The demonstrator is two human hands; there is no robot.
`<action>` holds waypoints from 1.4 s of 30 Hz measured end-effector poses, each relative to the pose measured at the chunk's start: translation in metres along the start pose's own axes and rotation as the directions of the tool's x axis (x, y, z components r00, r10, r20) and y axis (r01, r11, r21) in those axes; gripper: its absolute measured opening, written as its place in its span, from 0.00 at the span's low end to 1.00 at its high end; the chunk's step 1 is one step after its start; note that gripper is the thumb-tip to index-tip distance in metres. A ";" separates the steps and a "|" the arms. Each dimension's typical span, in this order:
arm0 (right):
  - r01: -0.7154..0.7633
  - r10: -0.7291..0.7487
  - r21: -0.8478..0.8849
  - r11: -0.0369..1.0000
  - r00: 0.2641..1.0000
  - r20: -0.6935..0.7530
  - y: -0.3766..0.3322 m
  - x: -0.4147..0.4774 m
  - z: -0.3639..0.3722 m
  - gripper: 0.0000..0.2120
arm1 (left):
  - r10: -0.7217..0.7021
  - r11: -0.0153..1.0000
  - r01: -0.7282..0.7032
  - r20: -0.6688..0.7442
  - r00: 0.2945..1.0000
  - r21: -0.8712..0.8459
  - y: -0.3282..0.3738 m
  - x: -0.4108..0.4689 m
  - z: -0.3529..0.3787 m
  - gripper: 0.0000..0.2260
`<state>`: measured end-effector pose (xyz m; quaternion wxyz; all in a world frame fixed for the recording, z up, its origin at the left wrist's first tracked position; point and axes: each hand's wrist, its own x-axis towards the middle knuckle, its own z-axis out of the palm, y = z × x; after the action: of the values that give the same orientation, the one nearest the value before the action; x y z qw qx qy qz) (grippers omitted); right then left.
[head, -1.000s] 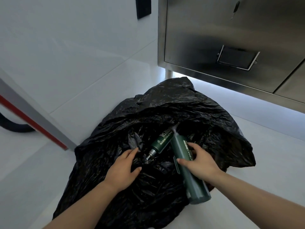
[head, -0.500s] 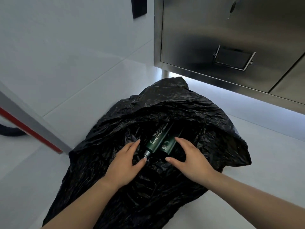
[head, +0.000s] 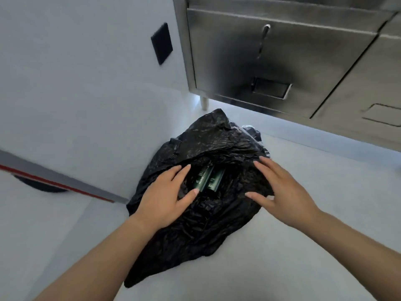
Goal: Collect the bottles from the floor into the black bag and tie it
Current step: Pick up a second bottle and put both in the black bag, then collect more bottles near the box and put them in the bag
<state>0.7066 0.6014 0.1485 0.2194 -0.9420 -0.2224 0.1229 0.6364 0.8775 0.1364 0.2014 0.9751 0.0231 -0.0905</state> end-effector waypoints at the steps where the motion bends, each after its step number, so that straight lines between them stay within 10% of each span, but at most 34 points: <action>1: -0.020 0.020 0.006 1.000 0.999 -0.025 -0.013 -0.009 -0.033 0.40 | 0.016 1.000 -0.016 0.020 1.000 -0.021 0.018 -0.007 -0.029 0.35; 19: -0.120 0.137 0.067 0.990 0.895 -0.423 -0.243 -0.216 -0.502 0.38 | 0.554 0.830 -0.557 -0.090 0.827 -0.009 0.366 -0.095 -0.482 0.35; 30: -0.381 0.403 0.162 0.910 0.722 -0.563 -0.187 -0.364 -0.569 0.40 | 0.737 0.676 -0.736 -0.015 0.676 0.042 0.532 -0.130 -0.476 0.34; 42: -0.704 0.679 0.220 0.675 0.476 -0.559 -0.063 -0.578 -0.575 0.41 | 0.890 0.305 -0.933 0.291 0.350 0.191 0.745 -0.191 -0.347 0.36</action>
<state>0.3698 0.1729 0.7576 0.1903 -0.9418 0.2550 -0.1081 0.5677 0.3300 0.7746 0.0548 0.8252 -0.5615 -0.0261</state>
